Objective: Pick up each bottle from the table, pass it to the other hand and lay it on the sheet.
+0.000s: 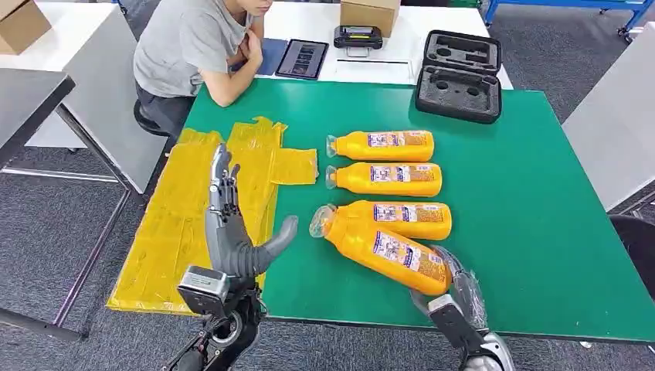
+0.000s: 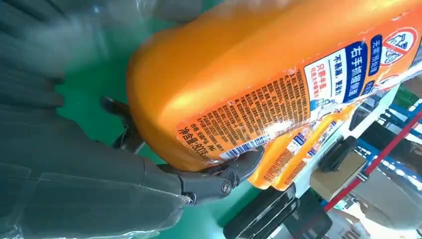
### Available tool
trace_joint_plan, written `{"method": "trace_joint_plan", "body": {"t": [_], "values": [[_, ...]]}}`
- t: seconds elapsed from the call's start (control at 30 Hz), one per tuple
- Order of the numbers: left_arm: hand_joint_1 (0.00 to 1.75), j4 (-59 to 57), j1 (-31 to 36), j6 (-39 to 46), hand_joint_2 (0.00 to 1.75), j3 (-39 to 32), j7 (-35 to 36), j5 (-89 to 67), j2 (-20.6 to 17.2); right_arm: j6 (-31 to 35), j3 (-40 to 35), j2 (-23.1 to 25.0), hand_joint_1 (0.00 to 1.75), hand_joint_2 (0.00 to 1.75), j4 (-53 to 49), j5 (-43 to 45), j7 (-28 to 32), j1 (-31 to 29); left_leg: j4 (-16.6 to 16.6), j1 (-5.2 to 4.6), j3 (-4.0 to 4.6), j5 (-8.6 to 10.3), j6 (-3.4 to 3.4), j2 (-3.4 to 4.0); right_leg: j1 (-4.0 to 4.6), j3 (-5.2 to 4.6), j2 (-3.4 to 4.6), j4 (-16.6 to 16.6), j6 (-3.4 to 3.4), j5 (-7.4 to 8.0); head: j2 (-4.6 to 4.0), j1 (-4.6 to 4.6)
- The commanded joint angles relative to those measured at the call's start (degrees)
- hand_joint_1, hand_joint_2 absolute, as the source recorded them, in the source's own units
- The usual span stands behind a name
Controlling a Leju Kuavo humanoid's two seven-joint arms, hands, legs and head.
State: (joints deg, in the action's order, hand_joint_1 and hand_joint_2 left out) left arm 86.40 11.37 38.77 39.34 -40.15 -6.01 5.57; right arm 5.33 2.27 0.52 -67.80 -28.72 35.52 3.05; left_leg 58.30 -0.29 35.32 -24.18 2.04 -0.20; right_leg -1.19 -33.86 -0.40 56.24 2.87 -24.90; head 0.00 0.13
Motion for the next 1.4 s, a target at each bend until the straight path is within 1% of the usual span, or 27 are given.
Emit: {"method": "trace_joint_plan", "body": {"t": [0.03, 0.1, 0.13, 0.27, 0.33, 0.37, 0.4, 0.43, 0.5, 0.53, 0.63, 0.67, 0.7, 0.73, 0.77, 0.8, 0.83, 0.87, 0.9, 0.93, 0.97, 1.17, 1.2, 1.27, 1.33, 1.37, 1.4], "values": [[0.00, 4.3, -2.5, 1.2, 1.75, -4.0, 0.2, 1.9, 1.0, 2.7, 3.0, 2.7, 1.75, 1.75, 0.0, 3.3, 3.1, -0.9, 0.0, 0.08, -0.26, -0.16, -0.14, 0.15, 0.09, 0.23, 0.17, 0.0, -0.16, -0.09, 0.00, 0.00], [0.00, 4.8, -3.5, -3.0, 1.75, -4.5, 0.2, 4.9, 1.6, 3.7, 3.3, 3.3, 1.75, 1.75, -1.0, 5.3, 4.5, -1.3, 0.0, 0.02, -0.08, -0.05, -0.07, 0.05, 0.02, 0.07, 0.06, 0.0, -0.08, -0.03, 0.00, 0.00], [0.00, 4.6, -3.6, -3.9, 1.75, -4.9, 0.2, 5.1, 2.2, 4.3, 3.6, 3.7, 1.75, 1.75, -2.1, 6.5, 4.5, -1.8, 0.0, 0.06, -0.22, -0.12, -0.11, 0.12, 0.06, 0.20, 0.14, 0.0, -0.14, -0.06, 0.00, -0.02], [0.00, 2.9, -4.4, -7.9, 1.75, -6.8, 0.2, 6.0, 3.9, 5.6, 2.6, 3.8, 1.75, 1.75, -5.7, 8.3, 4.5, -1.7, 0.0, 0.01, -0.06, -0.07, -0.07, 0.16, 0.01, 0.02, 0.16, 0.0, -0.08, -0.01, 0.00, 0.00], [0.00, 0.9, -6.1, -14.3, 1.75, -10.5, 0.2, 7.9, 6.0, 6.5, -0.1, 2.9, 1.75, 1.75, -9.0, 10.1, 4.5, -0.3, 0.1, 0.08, -0.31, -0.21, -0.17, 0.22, 0.09, 0.27, 0.24, 0.0, -0.20, -0.12, 0.00, 0.00], [0.00, 0.5, -6.5, -15.9, 1.75, -11.4, 0.2, 8.1, 6.5, 7.0, -1.1, 2.7, 1.75, 1.75, -9.9, 11.0, 4.5, 0.0, 0.0, 0.01, -0.08, -0.05, -0.07, 0.08, 0.02, 0.06, 0.09, 0.0, -0.08, -0.02, 0.00, 0.02], [0.00, 0.5, -6.5, -15.9, 1.75, -11.4, 0.2, 8.1, 6.5, 7.0, -1.1, 2.7, 1.75, 1.75, -9.9, 11.0, 4.5, 0.0, 0.0, 0.06, -0.25, -0.14, -0.13, 0.18, 0.06, 0.23, 0.20, 0.0, -0.15, -0.07, 0.00, -0.02], [0.00, -0.2, -7.3, -17.9, 1.75, -12.1, 0.2, 7.9, 7.1, 8.1, -2.7, 2.4, 1.75, 1.75, -11.5, 12.3, 4.5, 0.2, 0.0, 0.03, -0.24, -0.12, -0.12, 0.16, 0.03, 0.21, 0.17, 0.0, -0.13, -0.06, 0.00, 0.00], [0.00, -0.5, -7.8, -18.5, 1.75, -12.1, 0.2, 7.5, 7.4, 9.5, -4.2, 2.1, 1.75, 1.75, -14.0, 13.8, 4.5, 0.7, 0.0, 0.00, -0.14, -0.08, -0.09, 0.13, 0.01, 0.11, 0.14, 0.0, -0.10, -0.04, 0.00, -0.02], [0.00, -1.0, -8.0, -19.7, 1.75, -12.5, 0.2, 7.9, 7.7, 10.5, -5.5, 1.6, 1.75, 1.75, -14.8, 15.2, 4.5, 0.6, 0.0, 0.05, -0.29, -0.14, -0.13, 0.18, 0.06, 0.25, 0.19, -0.1, -0.15, -0.07, 0.00, 0.02], [0.00, -2.6, -8.0, -21.7, 1.75, -13.0, 0.2, 8.2, 8.2, 11.6, -7.1, 1.2, 1.75, 1.75, -15.3, 17.6, 4.5, 0.0, 0.0, 0.05, -0.27, -0.14, -0.13, 0.16, 0.06, 0.24, 0.17, 0.0, -0.15, -0.08, 0.00, 0.02], [0.00, -6.0, -5.8, -20.5, 1.75, -11.8, 0.2, 7.8, 10.2, 12.6, -8.6, 1.6, 1.75, 1.75, -14.3, 17.8, 4.5, -0.9, 0.0, 0.03, -0.18, -0.09, -0.09, 0.13, 0.03, 0.14, 0.13, 0.0, -0.11, -0.04, 0.00, -0.02], [0.00, -6.0, -5.8, -20.5, 1.75, -11.8, 0.2, 7.8, 10.2, 12.6, -8.6, 1.6, 1.75, 1.75, -14.3, 17.8, 4.5, -0.9, 0.0, 0.02, -0.17, -0.08, -0.08, 0.12, 0.02, 0.12, 0.13, 0.0, -0.10, -0.03, 0.00, 0.00], [0.00, -5.4, -7.8, -24.5, 1.75, -13.1, 0.2, 9.4, 8.6, 10.3, -8.2, 1.2, 1.75, 1.75, -14.1, 19.5, 4.5, -1.2, 0.0, 0.02, -0.10, -0.03, -0.07, 0.03, 0.02, 0.10, 0.03, 0.0, -0.07, -0.01, 0.00, 0.00], [0.00, -6.9, -7.8, -26.6, 1.75, -14.1, 0.2, 9.9, 9.2, 9.7, -8.2, 1.3, 1.75, 1.75, -13.9, 19.8, 4.5, -1.6, 0.0, 0.11, -0.35, -0.14, -0.16, 0.08, 0.11, 0.38, 0.09, -0.1, -0.18, -0.08, 0.00, 0.00], [0.00, -10.3, -7.7, -30.8, 1.75, -15.4, 0.2, 11.3, 10.2, 9.1, -8.7, 1.4, 1.75, 1.75, -13.5, 20.0, 4.5, -2.1, -0.1, 0.02, -0.21, -0.05, -0.07, 0.12, 0.02, 0.17, 0.13, -0.1, -0.08, 0.00, 0.00, -0.02], [0.00, -14.0, -7.0, -35.4, 1.75, -15.9, 0.2, 12.6, 10.9, 8.4, -9.9, 1.2, 1.75, 1.75, -13.2, 20.4, 4.5, -2.6, -0.1, 0.04, -0.32, -0.09, -0.11, 0.18, 0.04, 0.27, 0.19, -0.1, -0.13, -0.01, 0.00, 0.00], [0.00, -15.7, -6.3, -37.0, 0.00, -16.0, 0.2, 12.6, 11.3, 7.4, -11.1, 1.0, 1.75, 1.75, -12.6, 21.0, 4.5, -3.1, -0.1, 0.01, -0.30, -0.05, -0.08, 0.17, 0.01, 0.26, 0.18, -0.1, -0.09, 0.02, 0.00, 0.02], [0.00, -16.2, -6.0, -37.2, 0.00, -15.7, 0.2, 12.2, 11.4, 6.8, -11.6, 0.9, 1.75, 1.75, -12.3, 21.2, 4.5, -3.3, -0.1, 0.05, -0.41, -0.09, -0.13, 0.25, 0.06, 0.36, 0.26, -0.2, -0.15, 0.01, 0.00, -0.02], [0.00, -17.8, -5.4, -37.8, 0.00, -15.3, 0.2, 12.0, 11.5, 5.9, -12.6, 0.7, 1.75, 1.75, -11.9, 21.6, 4.5, -3.7, -0.1, 0.02, -0.26, -0.05, -0.08, 0.16, 0.02, 0.22, 0.17, -0.1, -0.10, 0.01, 0.00, -0.02], [0.00, -17.8, -5.4, -37.8, 0.00, -15.3, 0.2, 12.0, 11.5, 5.9, -12.6, 0.7, 1.75, 1.75, -11.9, 21.6, 4.5, -3.7, -0.1, 0.00, -0.16, -0.02, -0.06, 0.04, 0.01, 0.16, 0.05, -0.1, -0.07, 0.00, 0.00, 0.02], [0.00, -17.8, -5.4, -37.8, 0.00, -15.3, 0.2, 12.0, 11.5, 5.9, -12.6, 0.7, 1.75, 1.75, -11.9, 21.6, 4.5, -3.7, 0.0, 0.01, -0.13, -0.03, -0.06, 0.00, 0.02, 0.12, 0.01, -0.1, -0.08, -0.02, 0.00, -0.02], [0.00, -17.8, -5.4, -37.8, 0.00, -15.3, 0.2, 12.0, 11.5, 5.9, -12.6, 0.7, 1.75, 1.75, -11.9, 21.6, 4.5, -3.7, -0.1, 0.07, -0.27, -0.09, -0.11, 0.03, 0.07, 0.28, 0.04, -0.1, -0.13, -0.06, 0.00, -0.02], [0.00, -17.8, -5.4, -37.8, 0.00, -15.3, 0.2, 12.0, 11.5, 5.9, -12.6, 0.7, 1.75, 1.75, -11.9, 21.6, 4.5, -3.7, 0.0, 0.01, -0.12, -0.03, -0.05, 0.05, 0.01, 0.10, 0.05, 0.0, -0.06, -0.02, 0.00, -0.04], [0.00, -17.8, -5.4, -37.8, 0.00, -15.3, 0.2, 12.0, 11.5, 5.9, -12.6, 0.7, 1.75, 1.75, -11.9, 21.6, 4.5, -3.7, 0.0, 0.09, -0.38, -0.16, -0.13, 0.12, 0.09, 0.37, 0.13, -0.1, -0.16, -0.10, 0.00, -0.02], [0.00, -17.9, -4.8, -38.0, 0.00, -13.9, 0.2, 10.9, 10.9, 4.6, -13.5, 0.2, 1.75, 1.75, -10.9, 21.3, 4.5, -3.9, 0.0, 0.02, -0.13, -0.04, -0.06, 0.02, 0.02, 0.12, 0.03, 0.0, -0.07, -0.02, 0.00, -0.02], [0.00, -18.5, -4.5, -38.8, 0.00, -13.3, 0.2, 11.0, 10.7, 3.8, -13.9, 0.1, 1.75, 1.75, -9.9, 21.4, 4.5, -4.3, 0.0, 0.06, -0.24, -0.07, -0.10, 0.04, 0.06, 0.25, 0.05, -0.1, -0.11, -0.04, 0.00, 0.00]]}}
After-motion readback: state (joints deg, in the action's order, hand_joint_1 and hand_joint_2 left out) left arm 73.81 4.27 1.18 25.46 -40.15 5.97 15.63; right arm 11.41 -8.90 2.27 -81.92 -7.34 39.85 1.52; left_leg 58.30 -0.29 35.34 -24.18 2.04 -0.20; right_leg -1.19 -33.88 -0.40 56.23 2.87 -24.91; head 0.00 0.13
